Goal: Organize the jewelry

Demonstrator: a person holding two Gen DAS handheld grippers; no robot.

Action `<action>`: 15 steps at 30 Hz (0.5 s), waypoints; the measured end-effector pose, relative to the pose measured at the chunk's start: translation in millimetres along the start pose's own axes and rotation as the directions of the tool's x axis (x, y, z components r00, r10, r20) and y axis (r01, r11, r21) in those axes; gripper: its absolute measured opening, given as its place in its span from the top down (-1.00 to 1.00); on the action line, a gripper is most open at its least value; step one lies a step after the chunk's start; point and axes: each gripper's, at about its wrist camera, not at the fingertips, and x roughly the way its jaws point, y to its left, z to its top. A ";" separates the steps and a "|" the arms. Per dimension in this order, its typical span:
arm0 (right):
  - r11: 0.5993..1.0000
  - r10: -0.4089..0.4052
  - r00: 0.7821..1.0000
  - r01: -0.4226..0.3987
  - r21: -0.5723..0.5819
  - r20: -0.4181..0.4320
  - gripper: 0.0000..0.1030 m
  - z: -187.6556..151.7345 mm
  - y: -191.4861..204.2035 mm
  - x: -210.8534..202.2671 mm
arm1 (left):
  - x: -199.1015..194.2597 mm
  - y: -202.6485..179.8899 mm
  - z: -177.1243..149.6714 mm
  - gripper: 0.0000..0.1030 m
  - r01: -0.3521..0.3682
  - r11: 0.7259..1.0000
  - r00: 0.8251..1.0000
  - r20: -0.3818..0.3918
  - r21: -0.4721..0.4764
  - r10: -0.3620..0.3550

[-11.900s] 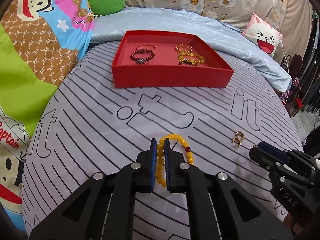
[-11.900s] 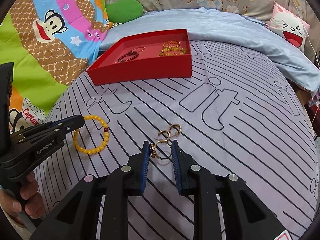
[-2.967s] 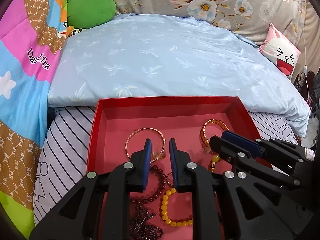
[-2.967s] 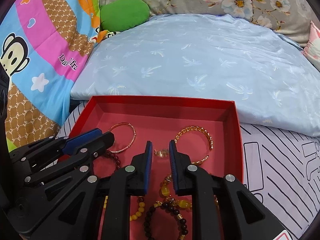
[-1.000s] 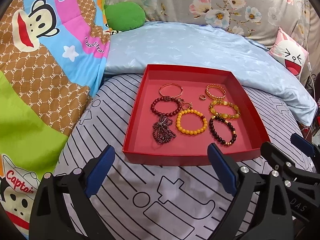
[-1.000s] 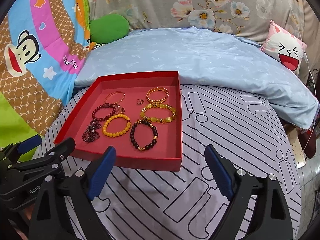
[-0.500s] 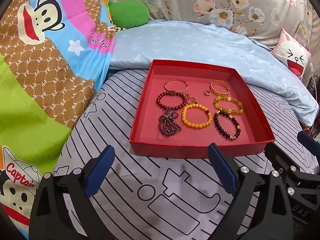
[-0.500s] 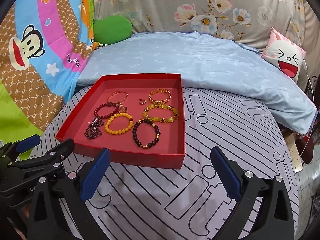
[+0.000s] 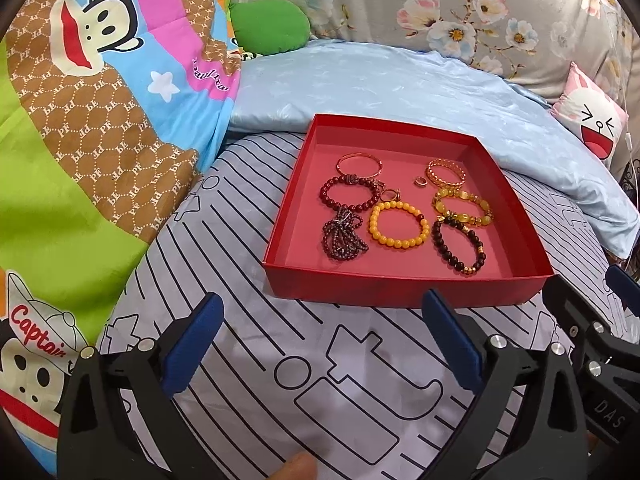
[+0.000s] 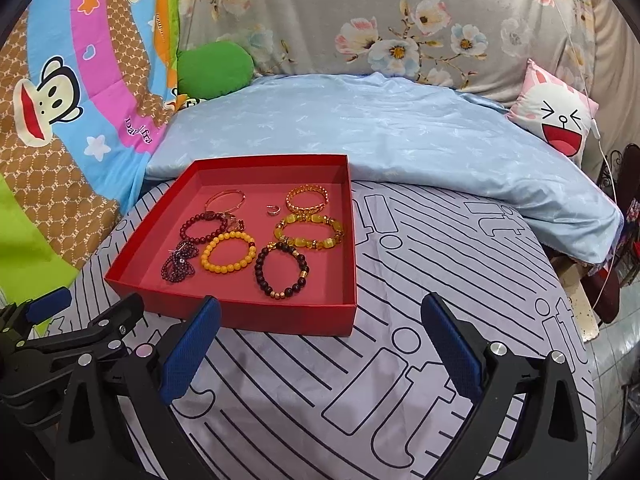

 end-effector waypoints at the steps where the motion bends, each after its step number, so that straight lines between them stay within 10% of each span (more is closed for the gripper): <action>1: 1.000 0.000 1.000 0.000 0.002 -0.003 -0.87 -0.4 0.1 0.3 | -0.3 -0.4 -0.7 -0.85 -0.002 1.000 1.000 0.001 0.003 0.002; 15: 1.000 -0.004 1.000 0.004 0.023 -0.016 -0.87 -6.0 -2.9 2.5 | 1.3 -3.1 -2.1 -0.85 -0.002 1.000 1.000 0.001 0.029 0.002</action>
